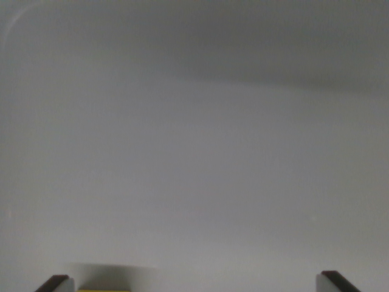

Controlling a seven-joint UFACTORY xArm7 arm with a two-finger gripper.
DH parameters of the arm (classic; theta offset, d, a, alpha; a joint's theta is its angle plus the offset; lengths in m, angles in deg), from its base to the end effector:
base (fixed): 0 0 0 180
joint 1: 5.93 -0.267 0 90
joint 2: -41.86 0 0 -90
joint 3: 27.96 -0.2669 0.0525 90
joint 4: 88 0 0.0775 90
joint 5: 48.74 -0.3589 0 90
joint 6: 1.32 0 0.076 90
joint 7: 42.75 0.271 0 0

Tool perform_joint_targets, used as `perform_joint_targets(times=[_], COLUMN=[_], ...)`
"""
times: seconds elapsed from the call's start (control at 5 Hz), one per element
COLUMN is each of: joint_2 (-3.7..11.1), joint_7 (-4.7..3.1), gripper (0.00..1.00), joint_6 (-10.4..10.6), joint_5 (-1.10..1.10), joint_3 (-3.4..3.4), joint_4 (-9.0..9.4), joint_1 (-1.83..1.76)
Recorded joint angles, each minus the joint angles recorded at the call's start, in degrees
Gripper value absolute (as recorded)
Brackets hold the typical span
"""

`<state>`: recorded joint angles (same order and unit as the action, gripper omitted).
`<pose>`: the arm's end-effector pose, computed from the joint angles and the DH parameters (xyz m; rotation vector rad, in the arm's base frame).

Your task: Pick yellow cube

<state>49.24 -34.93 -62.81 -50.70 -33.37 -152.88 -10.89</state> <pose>0.4783 0.0959 0.1223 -3.1090 -0.0416 0.1164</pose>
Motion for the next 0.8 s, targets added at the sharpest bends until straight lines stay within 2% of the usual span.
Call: perform_joint_targets(times=[0.2, 0.4, 0.6, 0.8], joint_2=[0.51, 0.51, 0.99, 0.99], joint_7=[0.62, 0.62, 1.2, 1.2], gripper=[0.0, 0.0, 0.0, 0.0], joint_6=[2.7, 2.7, 5.24, 5.24], joint_5=[-0.13, -0.13, -0.24, -0.24], joint_3=[-0.71, -0.71, -1.38, -1.38], joint_4=[2.26, 2.26, 4.39, 4.39], joint_1=[-0.67, -0.67, -1.31, -1.31])
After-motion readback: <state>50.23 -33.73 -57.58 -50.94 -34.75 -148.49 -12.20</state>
